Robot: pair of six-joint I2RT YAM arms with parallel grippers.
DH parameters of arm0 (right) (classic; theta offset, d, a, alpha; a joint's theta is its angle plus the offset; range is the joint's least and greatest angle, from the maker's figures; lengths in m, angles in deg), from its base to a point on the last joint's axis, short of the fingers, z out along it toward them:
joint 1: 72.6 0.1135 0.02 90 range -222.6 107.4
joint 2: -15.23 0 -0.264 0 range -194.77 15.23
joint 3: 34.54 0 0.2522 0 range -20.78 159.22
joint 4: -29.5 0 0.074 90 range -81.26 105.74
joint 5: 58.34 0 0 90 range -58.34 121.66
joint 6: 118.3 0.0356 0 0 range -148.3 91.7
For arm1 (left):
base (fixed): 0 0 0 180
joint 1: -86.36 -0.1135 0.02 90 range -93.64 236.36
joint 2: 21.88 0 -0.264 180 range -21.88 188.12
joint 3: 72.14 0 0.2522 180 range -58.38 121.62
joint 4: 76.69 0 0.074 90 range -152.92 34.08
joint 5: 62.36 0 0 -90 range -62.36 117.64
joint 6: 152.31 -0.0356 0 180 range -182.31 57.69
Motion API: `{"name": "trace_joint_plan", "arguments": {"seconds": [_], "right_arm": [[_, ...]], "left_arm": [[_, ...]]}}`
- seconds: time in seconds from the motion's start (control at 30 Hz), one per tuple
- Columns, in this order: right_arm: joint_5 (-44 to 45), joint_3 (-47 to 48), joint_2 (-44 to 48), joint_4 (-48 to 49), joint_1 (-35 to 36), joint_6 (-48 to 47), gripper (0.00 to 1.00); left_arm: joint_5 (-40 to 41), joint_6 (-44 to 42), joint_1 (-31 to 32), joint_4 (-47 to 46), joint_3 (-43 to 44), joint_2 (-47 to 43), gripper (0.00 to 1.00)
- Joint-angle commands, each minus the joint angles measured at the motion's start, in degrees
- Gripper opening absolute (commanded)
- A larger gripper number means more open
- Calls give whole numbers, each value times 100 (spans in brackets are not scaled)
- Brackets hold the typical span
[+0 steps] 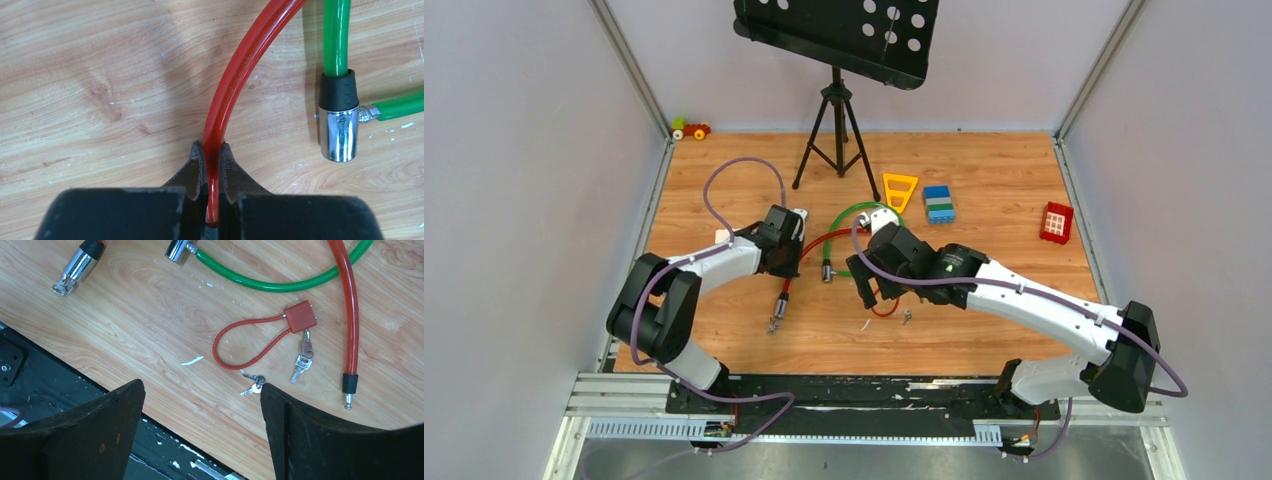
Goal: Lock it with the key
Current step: Pick up the lock from the center of the board.
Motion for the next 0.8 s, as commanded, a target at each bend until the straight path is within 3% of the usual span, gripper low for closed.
{"name": "trace_joint_plan", "arguments": {"seconds": [0.0,0.2,0.33,0.53,0.77], "right_arm": [[348,-43,276,203,-41,106,86],[380,-351,633,800,-159,235,86],[59,-989,1102,1746,-388,569,86],[-314,-1776,1480,3105,-881,2017,86],[-879,-2290,919,5469,-912,3864,86]], "left_arm": [[-537,-20,17,177,-353,-10,0],[-755,-102,216,19,-375,-1283,0],[-887,-328,601,-104,-270,-2225,0],[-1475,-599,767,-342,-198,-3250,0],[-1891,-414,1021,-624,-154,-3417,0]]}}
